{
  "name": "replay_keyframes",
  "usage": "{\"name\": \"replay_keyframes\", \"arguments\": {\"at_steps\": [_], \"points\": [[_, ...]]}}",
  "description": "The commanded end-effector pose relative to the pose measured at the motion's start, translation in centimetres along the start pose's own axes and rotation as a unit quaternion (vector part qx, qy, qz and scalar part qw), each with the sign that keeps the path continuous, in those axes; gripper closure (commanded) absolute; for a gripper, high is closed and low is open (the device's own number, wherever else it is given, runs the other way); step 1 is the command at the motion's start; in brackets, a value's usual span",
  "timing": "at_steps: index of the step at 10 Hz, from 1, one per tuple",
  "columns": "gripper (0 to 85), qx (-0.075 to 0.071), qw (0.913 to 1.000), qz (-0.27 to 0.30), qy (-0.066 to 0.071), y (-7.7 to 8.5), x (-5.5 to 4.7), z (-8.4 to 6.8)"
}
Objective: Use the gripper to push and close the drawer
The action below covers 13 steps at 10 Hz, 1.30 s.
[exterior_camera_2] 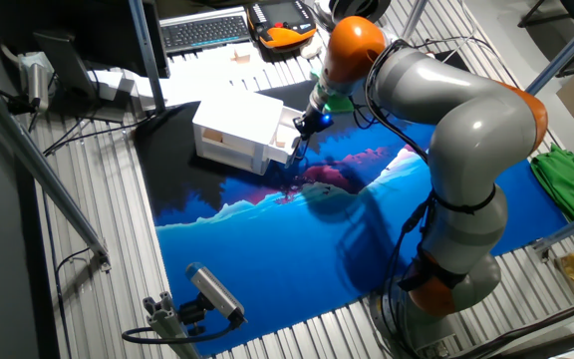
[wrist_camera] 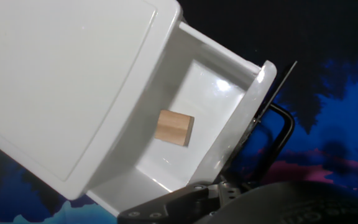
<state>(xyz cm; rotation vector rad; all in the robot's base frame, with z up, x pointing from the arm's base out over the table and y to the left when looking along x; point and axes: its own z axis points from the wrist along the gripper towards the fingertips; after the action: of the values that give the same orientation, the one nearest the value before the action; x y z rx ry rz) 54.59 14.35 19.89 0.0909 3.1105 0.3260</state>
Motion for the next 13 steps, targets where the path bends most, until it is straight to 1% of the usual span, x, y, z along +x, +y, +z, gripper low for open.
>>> {"name": "replay_keyframes", "arguments": {"at_steps": [1, 4, 6, 8, 9, 11, 13], "points": [[85.0, -0.001, 1.0, 0.0, 0.001, 0.0, 0.0, -0.1], [85.0, 0.0, 1.0, 0.002, -0.001, 0.0, 0.0, -0.2], [85.0, 0.002, 1.0, 0.001, -0.001, 0.0, 0.0, -0.6], [85.0, 0.0, 1.0, -0.005, 0.001, -0.4, 0.1, -1.0], [85.0, 0.002, 1.0, -0.008, 0.001, -0.6, 0.2, -1.2], [85.0, 0.002, 0.9999, -0.01, 0.0, -0.9, 0.6, -1.1], [85.0, -0.001, 0.9999, -0.01, -0.002, -1.3, 0.8, -0.6]]}}
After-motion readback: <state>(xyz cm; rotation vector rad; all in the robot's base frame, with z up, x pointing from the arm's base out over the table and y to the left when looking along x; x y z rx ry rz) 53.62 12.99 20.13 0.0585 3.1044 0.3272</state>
